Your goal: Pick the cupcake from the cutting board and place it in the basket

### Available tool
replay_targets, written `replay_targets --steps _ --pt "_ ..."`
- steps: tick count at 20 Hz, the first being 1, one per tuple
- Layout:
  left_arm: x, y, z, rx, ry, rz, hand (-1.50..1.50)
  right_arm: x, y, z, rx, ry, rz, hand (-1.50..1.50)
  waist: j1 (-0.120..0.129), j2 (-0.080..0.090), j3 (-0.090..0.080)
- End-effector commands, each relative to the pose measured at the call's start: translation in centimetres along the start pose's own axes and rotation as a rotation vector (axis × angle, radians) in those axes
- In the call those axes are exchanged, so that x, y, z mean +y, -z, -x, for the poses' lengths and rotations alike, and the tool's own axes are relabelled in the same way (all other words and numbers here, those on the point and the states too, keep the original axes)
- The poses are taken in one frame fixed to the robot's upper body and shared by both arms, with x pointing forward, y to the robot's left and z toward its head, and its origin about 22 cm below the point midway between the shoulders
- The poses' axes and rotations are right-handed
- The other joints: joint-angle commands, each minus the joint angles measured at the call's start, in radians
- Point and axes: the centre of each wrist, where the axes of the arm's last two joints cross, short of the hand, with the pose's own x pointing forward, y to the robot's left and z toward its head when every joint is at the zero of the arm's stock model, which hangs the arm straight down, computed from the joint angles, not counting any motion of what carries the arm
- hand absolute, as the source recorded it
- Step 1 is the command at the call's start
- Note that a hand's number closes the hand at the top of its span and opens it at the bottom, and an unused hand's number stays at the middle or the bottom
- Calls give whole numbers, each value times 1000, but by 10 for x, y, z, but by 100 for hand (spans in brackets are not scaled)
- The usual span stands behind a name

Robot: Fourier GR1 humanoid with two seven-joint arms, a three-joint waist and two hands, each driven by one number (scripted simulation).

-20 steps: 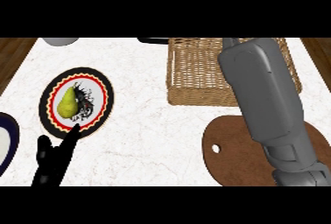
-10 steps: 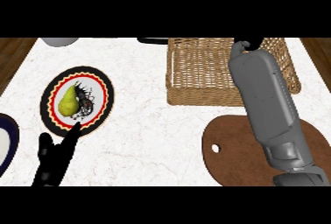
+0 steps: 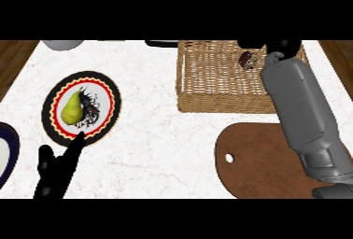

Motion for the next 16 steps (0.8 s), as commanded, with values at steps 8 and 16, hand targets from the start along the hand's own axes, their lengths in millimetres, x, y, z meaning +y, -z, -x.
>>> replay_targets --steps 8,16 --pt "-5 4 16 56 9 5 0 -10 8 21 -55 21 95 -150 1 6 -9" --pt "4 10 0 62 -11 -7 0 -76 4 21 26 170 159 -150 -17 -1 -10"
